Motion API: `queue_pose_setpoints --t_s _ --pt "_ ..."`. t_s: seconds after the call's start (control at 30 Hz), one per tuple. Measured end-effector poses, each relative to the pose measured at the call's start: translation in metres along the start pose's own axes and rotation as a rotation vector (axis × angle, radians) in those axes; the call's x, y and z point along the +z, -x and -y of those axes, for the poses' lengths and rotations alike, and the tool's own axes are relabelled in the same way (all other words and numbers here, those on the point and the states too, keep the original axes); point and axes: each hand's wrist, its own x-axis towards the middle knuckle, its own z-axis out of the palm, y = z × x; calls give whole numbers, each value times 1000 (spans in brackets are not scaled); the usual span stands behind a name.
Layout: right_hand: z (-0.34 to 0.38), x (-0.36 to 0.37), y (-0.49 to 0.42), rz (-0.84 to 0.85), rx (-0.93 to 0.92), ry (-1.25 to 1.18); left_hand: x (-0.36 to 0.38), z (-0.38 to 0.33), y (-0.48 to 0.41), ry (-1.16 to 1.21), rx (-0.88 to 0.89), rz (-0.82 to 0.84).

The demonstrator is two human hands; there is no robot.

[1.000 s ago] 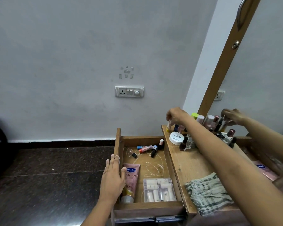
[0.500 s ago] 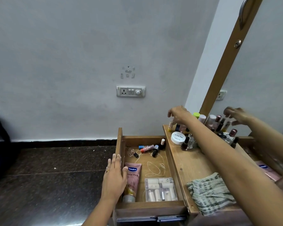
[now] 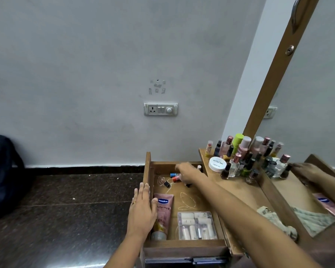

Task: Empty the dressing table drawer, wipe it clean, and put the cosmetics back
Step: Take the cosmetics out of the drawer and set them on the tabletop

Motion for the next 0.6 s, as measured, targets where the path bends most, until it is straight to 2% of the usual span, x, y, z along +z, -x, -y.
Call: queue_pose_setpoints --t_s 0.3,0.43,0.5,0.6 --pt "-10 52 -5 -71 70 263 3 2 -2 27 -5 -7" --pt "-12 56 0 -66 91 273 4 2 -3 29 -10 -5" --pt "-10 49 0 -78 89 176 4 2 -3 24 -8 -6" --pt "-1 19 4 -119 67 -113 4 3 -3 15 1 -7"
